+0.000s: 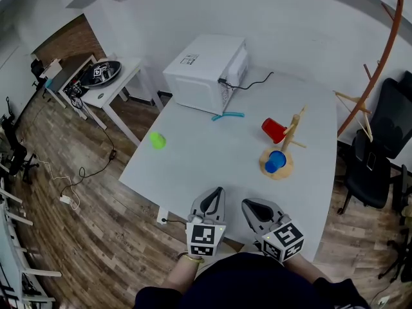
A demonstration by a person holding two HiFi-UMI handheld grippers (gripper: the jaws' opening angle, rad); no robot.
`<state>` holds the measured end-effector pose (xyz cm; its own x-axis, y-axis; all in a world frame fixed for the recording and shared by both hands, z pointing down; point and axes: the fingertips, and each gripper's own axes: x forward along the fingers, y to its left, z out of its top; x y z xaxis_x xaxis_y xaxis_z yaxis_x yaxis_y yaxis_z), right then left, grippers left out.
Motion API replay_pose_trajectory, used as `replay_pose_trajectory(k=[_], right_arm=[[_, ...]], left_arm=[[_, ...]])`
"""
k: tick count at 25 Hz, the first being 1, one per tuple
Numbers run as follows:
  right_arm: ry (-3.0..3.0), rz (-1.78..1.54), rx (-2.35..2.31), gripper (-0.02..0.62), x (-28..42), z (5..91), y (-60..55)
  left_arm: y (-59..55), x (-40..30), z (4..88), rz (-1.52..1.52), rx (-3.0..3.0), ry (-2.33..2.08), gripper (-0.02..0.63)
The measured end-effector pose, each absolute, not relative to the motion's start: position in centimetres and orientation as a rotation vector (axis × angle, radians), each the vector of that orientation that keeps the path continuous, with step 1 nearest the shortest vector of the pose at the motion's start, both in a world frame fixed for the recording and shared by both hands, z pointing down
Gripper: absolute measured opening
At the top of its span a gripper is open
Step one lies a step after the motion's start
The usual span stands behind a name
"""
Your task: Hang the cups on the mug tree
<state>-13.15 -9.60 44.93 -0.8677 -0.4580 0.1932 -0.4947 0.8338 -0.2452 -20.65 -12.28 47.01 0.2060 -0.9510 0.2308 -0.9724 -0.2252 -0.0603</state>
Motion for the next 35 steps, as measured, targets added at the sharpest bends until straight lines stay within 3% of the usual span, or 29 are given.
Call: replay_pose_trajectory(k=[35], right_arm=[[-2.801, 0.459, 0.933, 0.029, -26.7, 45.9, -12.6]], left_arm=[[-16.7, -38.2, 50.3, 0.386, 2.323, -1.823, 0.02]])
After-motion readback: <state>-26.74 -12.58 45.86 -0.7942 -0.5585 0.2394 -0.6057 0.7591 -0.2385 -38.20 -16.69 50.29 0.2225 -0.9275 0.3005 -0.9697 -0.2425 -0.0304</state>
